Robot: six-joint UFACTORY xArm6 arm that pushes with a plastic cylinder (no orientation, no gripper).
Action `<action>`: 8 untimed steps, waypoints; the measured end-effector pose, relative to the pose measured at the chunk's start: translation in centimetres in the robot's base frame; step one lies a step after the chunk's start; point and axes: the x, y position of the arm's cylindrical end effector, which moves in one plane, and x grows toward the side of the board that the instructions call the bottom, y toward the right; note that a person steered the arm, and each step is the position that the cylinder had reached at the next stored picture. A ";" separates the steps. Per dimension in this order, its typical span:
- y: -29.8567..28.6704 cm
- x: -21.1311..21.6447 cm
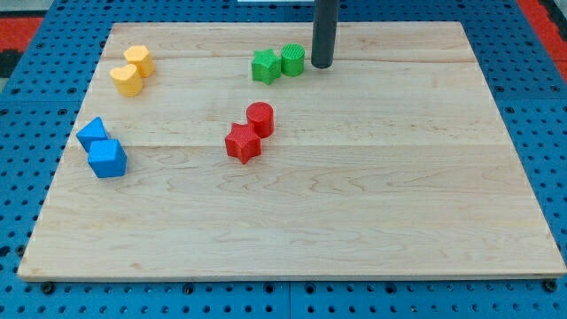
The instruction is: Move green circle above red circle
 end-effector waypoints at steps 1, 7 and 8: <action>0.0 0.0; -1.3 -0.9; -1.1 0.6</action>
